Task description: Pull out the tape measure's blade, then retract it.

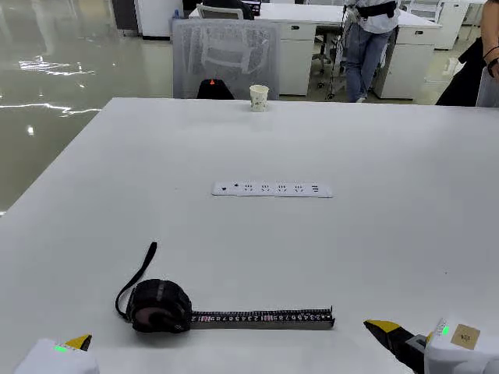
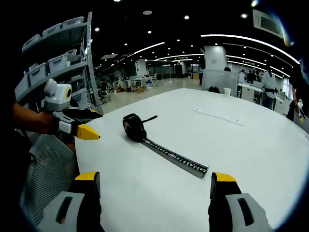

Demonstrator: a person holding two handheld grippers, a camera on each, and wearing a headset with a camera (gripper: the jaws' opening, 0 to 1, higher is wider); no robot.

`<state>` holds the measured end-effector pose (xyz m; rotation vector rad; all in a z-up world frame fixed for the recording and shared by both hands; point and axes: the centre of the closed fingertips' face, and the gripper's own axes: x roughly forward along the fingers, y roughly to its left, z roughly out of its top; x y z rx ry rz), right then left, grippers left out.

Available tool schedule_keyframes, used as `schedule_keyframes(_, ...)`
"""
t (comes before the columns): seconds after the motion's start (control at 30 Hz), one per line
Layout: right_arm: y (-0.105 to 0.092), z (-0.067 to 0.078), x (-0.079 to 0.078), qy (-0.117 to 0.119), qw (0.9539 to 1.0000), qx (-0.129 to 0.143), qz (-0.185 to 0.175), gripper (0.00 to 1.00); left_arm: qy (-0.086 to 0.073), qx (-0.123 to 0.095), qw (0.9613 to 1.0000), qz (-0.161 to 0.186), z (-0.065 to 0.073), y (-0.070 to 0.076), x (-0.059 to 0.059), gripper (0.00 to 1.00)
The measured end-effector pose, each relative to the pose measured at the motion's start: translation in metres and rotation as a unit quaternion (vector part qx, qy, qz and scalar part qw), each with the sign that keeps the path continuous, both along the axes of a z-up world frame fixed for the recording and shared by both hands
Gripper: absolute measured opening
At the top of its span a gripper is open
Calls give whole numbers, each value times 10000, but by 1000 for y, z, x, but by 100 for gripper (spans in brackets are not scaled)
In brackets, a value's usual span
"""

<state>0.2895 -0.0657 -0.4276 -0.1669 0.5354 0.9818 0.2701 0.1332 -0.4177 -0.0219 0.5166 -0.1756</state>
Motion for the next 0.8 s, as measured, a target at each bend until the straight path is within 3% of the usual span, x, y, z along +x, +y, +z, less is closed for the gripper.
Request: schedule_keyframes(0.8, -5, -16, 25, 90, 9966, -457, 683, 88, 60, -11, 9999, 104, -12, 9, 32, 99)
